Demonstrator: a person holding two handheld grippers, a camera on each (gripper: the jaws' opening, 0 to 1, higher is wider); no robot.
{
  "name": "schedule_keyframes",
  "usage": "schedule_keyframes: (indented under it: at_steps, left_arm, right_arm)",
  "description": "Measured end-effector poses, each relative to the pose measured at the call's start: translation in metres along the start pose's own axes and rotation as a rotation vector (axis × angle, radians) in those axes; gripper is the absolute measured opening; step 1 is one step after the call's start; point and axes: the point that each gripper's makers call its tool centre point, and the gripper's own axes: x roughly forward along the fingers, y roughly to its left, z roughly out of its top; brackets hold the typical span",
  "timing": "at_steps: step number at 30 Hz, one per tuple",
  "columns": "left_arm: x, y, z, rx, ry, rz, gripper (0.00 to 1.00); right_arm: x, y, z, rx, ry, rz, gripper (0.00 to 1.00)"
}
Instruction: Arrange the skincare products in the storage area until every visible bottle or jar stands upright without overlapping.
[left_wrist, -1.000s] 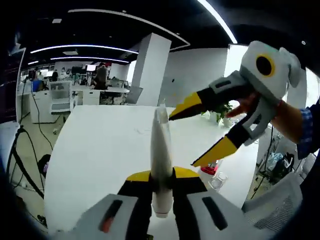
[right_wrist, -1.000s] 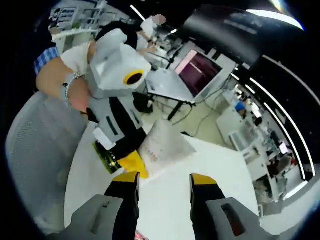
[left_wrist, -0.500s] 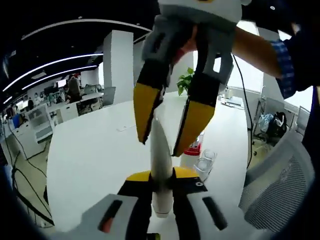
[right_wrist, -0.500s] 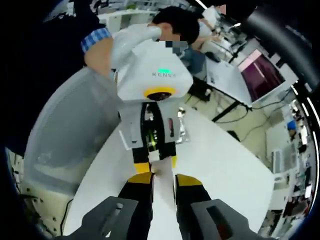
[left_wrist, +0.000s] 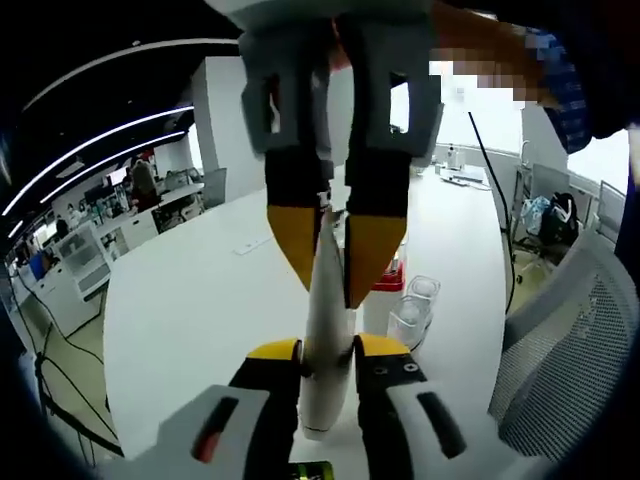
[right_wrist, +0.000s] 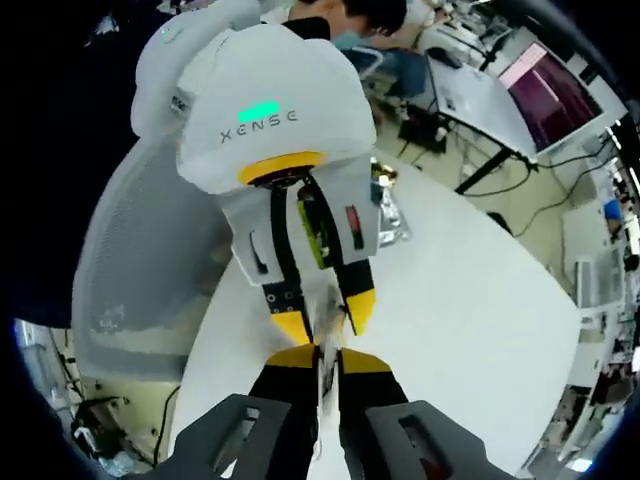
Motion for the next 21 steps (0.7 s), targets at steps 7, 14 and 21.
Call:
schedule_keyframes:
  at_steps: [7, 14, 21]
  left_arm:
    - [0.002, 0.006, -0.009, -0.047, 0.037, 0.024, 0.19]
    - [0.001, 0.008, -0.012, -0.062, 0.054, 0.038, 0.18]
    - [0.0, 0.013, -0.014, -0.068, 0.063, 0.056, 0.18]
  right_arm:
    - [0.003, 0.001, -0.031, 0.082, 0.121, 0.008, 0.0]
    - [0.006, 0.004, -0.028, 0.203, 0.086, 0.012, 0.0]
    - [0.037, 0.006, -0.036, 0.234, 0.108, 0.016, 0.04]
